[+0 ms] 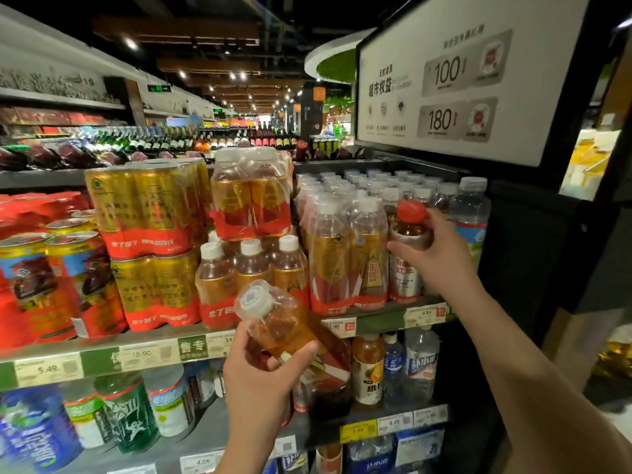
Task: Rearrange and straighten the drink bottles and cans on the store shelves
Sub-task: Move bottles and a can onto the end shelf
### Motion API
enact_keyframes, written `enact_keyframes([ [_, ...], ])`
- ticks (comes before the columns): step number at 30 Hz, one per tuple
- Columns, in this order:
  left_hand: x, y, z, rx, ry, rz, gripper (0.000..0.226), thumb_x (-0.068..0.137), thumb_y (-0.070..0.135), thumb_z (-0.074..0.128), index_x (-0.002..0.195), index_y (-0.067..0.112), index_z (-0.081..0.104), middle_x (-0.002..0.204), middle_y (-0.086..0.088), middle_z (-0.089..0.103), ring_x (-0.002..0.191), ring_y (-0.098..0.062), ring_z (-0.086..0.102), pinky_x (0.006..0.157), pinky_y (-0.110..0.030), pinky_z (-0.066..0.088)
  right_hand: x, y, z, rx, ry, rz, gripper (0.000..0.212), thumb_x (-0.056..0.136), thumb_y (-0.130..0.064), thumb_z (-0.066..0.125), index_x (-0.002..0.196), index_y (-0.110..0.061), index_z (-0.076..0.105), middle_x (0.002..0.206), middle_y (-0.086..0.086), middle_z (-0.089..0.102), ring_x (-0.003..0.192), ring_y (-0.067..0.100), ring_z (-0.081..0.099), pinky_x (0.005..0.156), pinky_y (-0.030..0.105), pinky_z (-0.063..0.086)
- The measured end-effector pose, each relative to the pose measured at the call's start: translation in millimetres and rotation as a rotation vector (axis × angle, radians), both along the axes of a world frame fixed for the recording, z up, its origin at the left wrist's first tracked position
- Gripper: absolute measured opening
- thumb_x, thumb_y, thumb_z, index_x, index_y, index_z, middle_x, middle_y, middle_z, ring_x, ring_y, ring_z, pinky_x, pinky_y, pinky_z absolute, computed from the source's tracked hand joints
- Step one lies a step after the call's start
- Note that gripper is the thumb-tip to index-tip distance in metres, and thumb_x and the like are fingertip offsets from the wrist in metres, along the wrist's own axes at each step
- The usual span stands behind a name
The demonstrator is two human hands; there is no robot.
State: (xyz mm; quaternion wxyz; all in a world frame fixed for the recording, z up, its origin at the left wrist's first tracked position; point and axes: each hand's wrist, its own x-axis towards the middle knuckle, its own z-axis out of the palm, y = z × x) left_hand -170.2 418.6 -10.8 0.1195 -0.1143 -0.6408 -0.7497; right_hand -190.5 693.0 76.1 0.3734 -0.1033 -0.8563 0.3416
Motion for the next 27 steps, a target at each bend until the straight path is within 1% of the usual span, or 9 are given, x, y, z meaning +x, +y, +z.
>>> enact_keyframes([
  [4, 1, -13, -5, -0.015, -0.012, -0.048, 0.061, 0.055, 0.016, 0.093, 0.110, 0.024, 0.067, 0.090, 0.016, 0.075, 0.080, 0.001, 0.069, 0.063, -0.009, 0.051, 3, -14, -12, -0.058, 0.052, -0.040, 0.068, 0.077, -0.032, 0.083, 0.134, -0.031, 0.045, 0.103, -0.019, 0.059, 0.094, 0.005, 0.059, 0.082, 0.025, 0.044],
  [7, 4, -15, -5, 0.001, -0.006, -0.077, 0.067, 0.049, 0.024, 0.091, 0.112, 0.024, 0.068, 0.092, 0.010, 0.076, 0.080, 0.000, 0.070, 0.061, -0.009, 0.050, 6, -19, -17, -0.105, 0.086, -0.053, 0.076, 0.073, -0.026, 0.087, 0.136, -0.025, 0.044, 0.108, -0.019, 0.060, 0.100, 0.005, 0.059, 0.090, 0.026, 0.046],
  [11, 8, -10, -1, 0.005, -0.010, -0.138, 0.063, 0.058, 0.006, 0.091, 0.114, 0.021, 0.067, 0.091, 0.004, 0.076, 0.082, -0.008, 0.071, 0.061, -0.010, 0.051, 26, -26, -27, -0.203, 0.158, -0.130, 0.072, 0.070, -0.031, 0.088, 0.131, -0.024, 0.053, 0.116, -0.008, 0.065, 0.107, 0.007, 0.062, 0.099, 0.032, 0.049],
  [15, 10, 5, 9, -0.030, 0.037, -0.147, 0.071, 0.054, 0.024, 0.091, 0.121, 0.018, 0.065, 0.104, -0.002, 0.074, 0.086, -0.006, 0.069, 0.064, -0.007, 0.050, 62, -29, -36, -0.321, 0.325, -0.152, 0.065, 0.070, -0.025, 0.089, 0.126, -0.024, 0.056, 0.111, -0.011, 0.067, 0.100, -0.002, 0.064, 0.093, 0.024, 0.051],
  [17, 11, 17, 15, -0.022, 0.047, -0.140, 0.071, 0.057, 0.024, 0.091, 0.122, 0.022, 0.064, 0.107, 0.004, 0.073, 0.090, -0.002, 0.069, 0.066, -0.007, 0.051, 80, -25, -41, -0.364, 0.373, -0.125, 0.059, 0.072, -0.023, 0.087, 0.123, -0.023, 0.058, 0.111, -0.009, 0.068, 0.100, -0.001, 0.066, 0.091, 0.021, 0.050],
  [20, 13, 40, 28, -0.052, 0.082, -0.129, 0.074, 0.057, 0.034, 0.090, 0.125, 0.031, 0.061, 0.110, 0.014, 0.071, 0.099, -0.001, 0.068, 0.074, -0.009, 0.054, 103, -16, -51, -0.397, 0.373, -0.113, 0.054, 0.070, -0.021, 0.087, 0.117, -0.023, 0.060, 0.105, -0.010, 0.070, 0.095, -0.004, 0.067, 0.081, 0.009, 0.049],
  [24, 12, 83, 48, -0.125, 0.137, -0.068, 0.060, 0.066, 0.025, 0.090, 0.119, 0.027, 0.062, 0.106, 0.011, 0.072, 0.094, 0.003, 0.068, 0.076, -0.011, 0.053, 126, 7, -64, -0.347, 0.324, -0.130, 0.056, 0.063, -0.030, 0.084, 0.111, -0.028, 0.055, 0.097, -0.017, 0.064, 0.090, -0.012, 0.061, 0.082, 0.008, 0.044],
  [26, 10, 108, 59, -0.152, 0.149, -0.024, 0.056, 0.066, 0.032, 0.090, 0.113, 0.035, 0.060, 0.105, 0.014, 0.072, 0.095, 0.004, 0.067, 0.081, -0.014, 0.051, 136, 24, -67, -0.333, 0.296, -0.113, 0.053, 0.063, -0.027, 0.084, 0.108, -0.026, 0.056, 0.097, -0.019, 0.063, 0.090, -0.016, 0.060, 0.082, 0.005, 0.043],
  [27, 8, 121, 63, -0.165, 0.151, 0.001, 0.056, 0.066, 0.036, 0.090, 0.113, 0.037, 0.059, 0.106, 0.015, 0.071, 0.096, 0.005, 0.067, 0.081, -0.014, 0.050, 140, 31, -67, -0.373, 0.284, -0.082, 0.054, 0.061, -0.028, 0.084, 0.107, -0.027, 0.057, 0.097, -0.017, 0.065, 0.090, -0.013, 0.062, 0.081, 0.009, 0.045],
])
